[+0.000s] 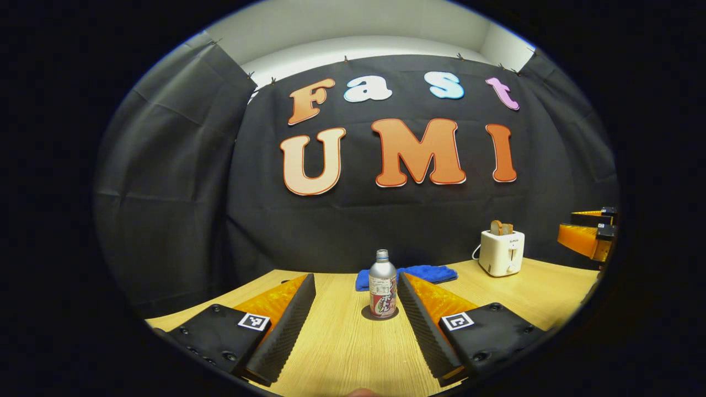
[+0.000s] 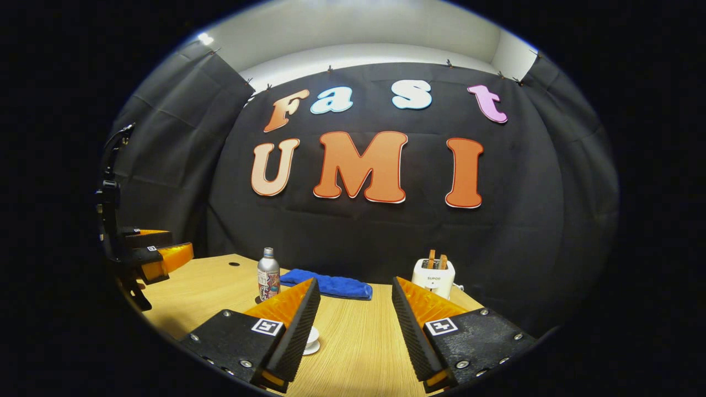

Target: Open the teacup lid with one hand, grasp the water bottle and pour water into the teacup with the other hand; after pouring, place the water bottle on the coaster and then close the teacup lid.

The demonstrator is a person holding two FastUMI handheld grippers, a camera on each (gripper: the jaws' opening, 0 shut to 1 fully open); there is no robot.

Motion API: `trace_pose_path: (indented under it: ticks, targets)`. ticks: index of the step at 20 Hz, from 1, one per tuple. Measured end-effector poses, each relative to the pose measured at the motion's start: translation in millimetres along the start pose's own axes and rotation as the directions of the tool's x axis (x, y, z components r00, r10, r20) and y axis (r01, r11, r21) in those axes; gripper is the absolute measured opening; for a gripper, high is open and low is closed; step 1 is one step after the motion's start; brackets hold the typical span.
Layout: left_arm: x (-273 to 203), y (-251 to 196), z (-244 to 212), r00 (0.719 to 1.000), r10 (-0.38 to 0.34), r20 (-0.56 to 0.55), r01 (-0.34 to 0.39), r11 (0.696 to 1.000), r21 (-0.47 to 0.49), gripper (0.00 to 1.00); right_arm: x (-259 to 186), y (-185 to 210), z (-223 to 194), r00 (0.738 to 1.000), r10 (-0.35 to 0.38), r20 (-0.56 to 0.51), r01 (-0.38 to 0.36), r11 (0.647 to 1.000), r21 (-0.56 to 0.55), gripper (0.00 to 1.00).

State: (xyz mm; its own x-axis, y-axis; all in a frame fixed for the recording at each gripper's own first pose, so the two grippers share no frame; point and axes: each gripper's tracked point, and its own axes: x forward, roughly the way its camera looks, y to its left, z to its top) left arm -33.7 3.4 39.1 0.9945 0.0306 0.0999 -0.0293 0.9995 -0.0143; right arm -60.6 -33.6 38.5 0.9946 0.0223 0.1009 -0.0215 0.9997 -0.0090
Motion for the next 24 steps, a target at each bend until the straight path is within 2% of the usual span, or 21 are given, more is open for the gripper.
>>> trace_pose_path:
  ticks: [8, 16, 19, 24]
  targets:
    - [7.4, 13.5, 1.6, 0.999, 0.038, 0.007, -0.038, 0.999, -0.013, 1.00, 12.6, 3.2, 1.7, 1.000, 0.012, 0.014, -0.012, 1.000, 0.024, 0.79]
    - [23.7, 16.8, 1.5, 0.998, 0.057, 0.037, -0.056, 0.998, -0.039, 1.00, 28.5, 5.5, -7.4, 1.000, 0.018, 0.000, -0.018, 1.000, 0.006, 0.79]
    - [30.7, 25.0, -0.7, 0.995, 0.085, 0.044, -0.083, 0.996, -0.037, 1.00, 34.0, 3.5, -9.2, 1.000, 0.013, 0.003, -0.013, 1.000, -0.010, 0.79]
    - [41.8, 21.9, -7.4, 0.996, 0.083, 0.033, -0.082, 0.996, -0.045, 1.00, 42.2, 7.2, -13.7, 1.000, 0.021, -0.005, -0.021, 1.000, -0.018, 0.79]
